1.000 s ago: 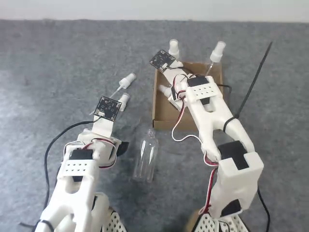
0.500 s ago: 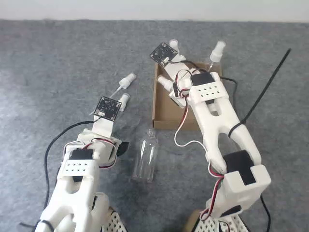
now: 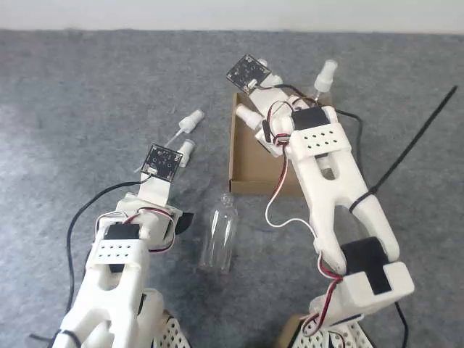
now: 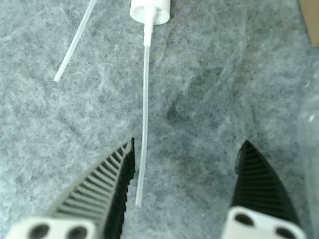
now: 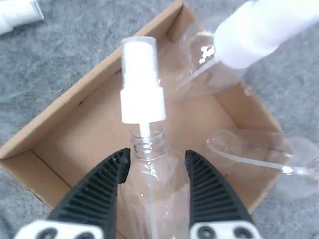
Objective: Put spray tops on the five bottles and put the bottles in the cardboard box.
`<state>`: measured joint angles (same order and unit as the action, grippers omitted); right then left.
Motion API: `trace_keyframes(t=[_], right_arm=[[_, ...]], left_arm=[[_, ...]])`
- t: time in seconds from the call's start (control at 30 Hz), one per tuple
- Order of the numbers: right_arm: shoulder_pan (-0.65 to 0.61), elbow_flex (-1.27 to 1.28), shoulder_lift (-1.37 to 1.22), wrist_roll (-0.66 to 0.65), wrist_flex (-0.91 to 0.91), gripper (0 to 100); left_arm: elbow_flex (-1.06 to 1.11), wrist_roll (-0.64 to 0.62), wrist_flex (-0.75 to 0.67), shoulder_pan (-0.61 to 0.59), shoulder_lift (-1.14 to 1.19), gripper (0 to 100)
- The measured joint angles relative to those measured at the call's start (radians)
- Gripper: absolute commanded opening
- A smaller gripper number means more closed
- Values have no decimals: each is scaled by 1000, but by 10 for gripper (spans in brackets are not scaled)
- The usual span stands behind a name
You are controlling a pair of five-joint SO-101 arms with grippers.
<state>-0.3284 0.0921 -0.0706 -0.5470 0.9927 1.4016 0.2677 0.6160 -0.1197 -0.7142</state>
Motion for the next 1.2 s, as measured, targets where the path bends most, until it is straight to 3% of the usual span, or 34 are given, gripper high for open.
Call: trace_keyframes(t=[0.2,0.53,0.87,1.0,1.2], right_arm=[[-9,2,63,34,0,45],[-72,2,245,250,0,44],[-71,15,559,554,-25,43],[-104,149,709,566,-135,4],[-114,520,798,531,-463,9]], left_arm=[[0,0,0,0,0,306],[0,0,0,0,0,306],[0,0,0,0,0,306],[0,0,0,0,0,306],[0,0,0,0,0,306]])
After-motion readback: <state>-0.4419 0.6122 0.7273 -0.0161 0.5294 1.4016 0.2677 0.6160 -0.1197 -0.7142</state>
